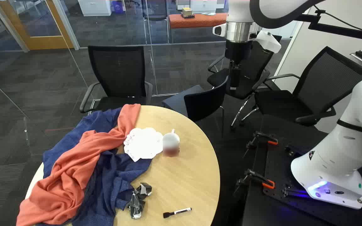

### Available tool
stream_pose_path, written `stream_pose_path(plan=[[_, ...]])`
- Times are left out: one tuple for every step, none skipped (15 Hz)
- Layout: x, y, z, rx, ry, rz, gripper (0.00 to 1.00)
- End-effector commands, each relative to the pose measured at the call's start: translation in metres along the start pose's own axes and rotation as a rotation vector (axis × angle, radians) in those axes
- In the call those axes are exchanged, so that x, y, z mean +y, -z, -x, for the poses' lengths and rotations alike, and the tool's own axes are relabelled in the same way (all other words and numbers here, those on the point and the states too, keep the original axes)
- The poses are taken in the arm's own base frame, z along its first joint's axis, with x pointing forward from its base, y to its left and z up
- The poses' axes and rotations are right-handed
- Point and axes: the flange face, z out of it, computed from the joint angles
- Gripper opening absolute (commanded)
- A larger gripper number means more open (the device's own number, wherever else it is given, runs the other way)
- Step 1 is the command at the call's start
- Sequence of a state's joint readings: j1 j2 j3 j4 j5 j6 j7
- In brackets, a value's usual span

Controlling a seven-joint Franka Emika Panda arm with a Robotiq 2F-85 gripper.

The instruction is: Put the marker on the table in the mug

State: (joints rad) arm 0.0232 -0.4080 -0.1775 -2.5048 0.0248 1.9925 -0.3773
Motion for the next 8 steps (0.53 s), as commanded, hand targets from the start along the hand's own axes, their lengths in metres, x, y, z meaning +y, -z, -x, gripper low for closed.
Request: stream_pose_path(plan=[[0.000, 0.000, 0.000, -0.001, 0.000, 0.000, 1.00], [0.000, 0.000, 0.000, -0.001, 0.000, 0.000, 1.00], [0.000, 0.000, 0.000, -0.001, 0.000, 0.000, 1.00], [0.000, 0.000, 0.000, -0.001, 0.000, 0.000, 1.00], [0.000, 0.000, 0.000, -0.001, 0.000, 0.000, 1.00], [0.000, 0.000, 0.000, -0.001, 0.000, 0.000, 1.00], [-0.006, -0.002, -0.005, -0.010, 0.013, 0.012, 1.00], [-0.014, -0.004, -0.010, -0.020, 0.032, 0.023, 1.00]])
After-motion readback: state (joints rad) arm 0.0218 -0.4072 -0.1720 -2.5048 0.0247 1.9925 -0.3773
